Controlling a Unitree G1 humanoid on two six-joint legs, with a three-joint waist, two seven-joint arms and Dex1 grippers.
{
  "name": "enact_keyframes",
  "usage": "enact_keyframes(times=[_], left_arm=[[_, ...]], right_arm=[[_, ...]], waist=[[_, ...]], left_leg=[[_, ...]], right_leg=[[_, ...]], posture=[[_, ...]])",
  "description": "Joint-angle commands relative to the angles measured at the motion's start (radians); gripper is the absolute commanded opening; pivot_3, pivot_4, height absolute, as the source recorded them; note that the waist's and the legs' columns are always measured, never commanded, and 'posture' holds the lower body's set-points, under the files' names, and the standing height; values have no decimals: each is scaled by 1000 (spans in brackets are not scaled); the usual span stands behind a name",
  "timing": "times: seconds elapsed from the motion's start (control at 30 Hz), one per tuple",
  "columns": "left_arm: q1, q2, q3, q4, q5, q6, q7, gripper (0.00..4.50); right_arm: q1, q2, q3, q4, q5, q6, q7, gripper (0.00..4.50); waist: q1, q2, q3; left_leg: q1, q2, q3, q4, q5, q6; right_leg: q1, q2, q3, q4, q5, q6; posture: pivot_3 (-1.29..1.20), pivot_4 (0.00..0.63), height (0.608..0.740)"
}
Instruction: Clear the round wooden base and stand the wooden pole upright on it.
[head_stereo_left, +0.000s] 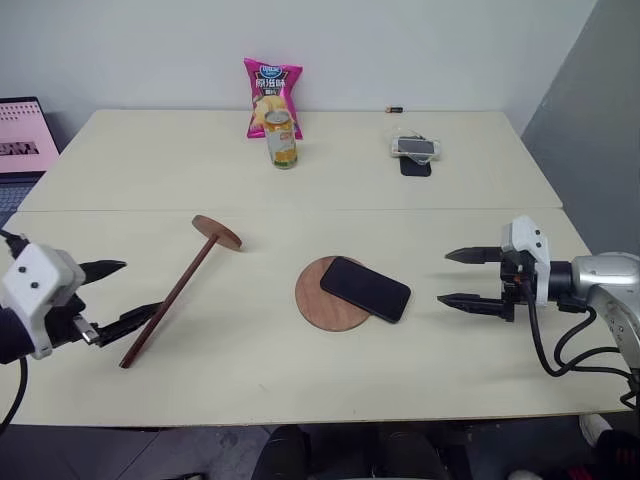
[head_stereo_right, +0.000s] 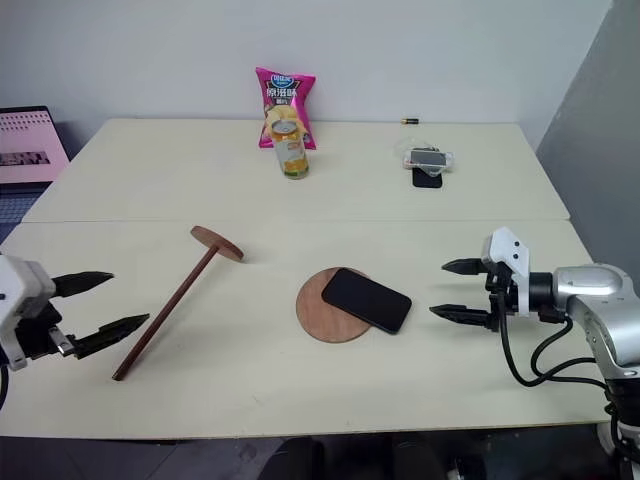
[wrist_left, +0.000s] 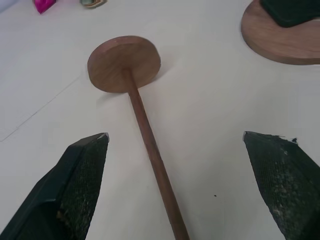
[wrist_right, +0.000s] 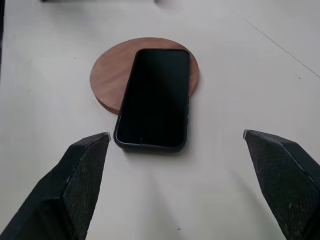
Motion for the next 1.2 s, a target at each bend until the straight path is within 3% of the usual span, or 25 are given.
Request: enact_keyframes(times=[0.03,0.27,0.57,1.2], left_arm=[[-5,41,-48,-138,-24,5,-26,4481],[-101,56,-203,-237,-48,32,-7,4481],[-248,49,-402,-306,-58,62,22,4481],[-276,45,-471,-301,-38,50,35,4481]], right_arm=[[-38,18,44,-124,-10,0,-29,4500],[-88,94,238,-202,-138,102,-170,4500],[-146,217,347,-154,-262,214,-327,4500],[-163,306,368,-176,-263,475,-453,4500]], waist=[[0,0,0],[0,0,0],[0,0,0],[-1,0,0]], left_leg=[[0,0,0,0,0,0],[0,0,0,0,0,0],[-1,0,0,0,0,0],[-1,0,-1,0,0,0]], right_leg=[[0,0,0,0,0,0],[0,0,0,0,0,1],[0,0,0,1,0,0],[-1,1,0,1,0,0]], posture=[[0,150,740],[0,150,740],[0,150,740],[0,150,740]])
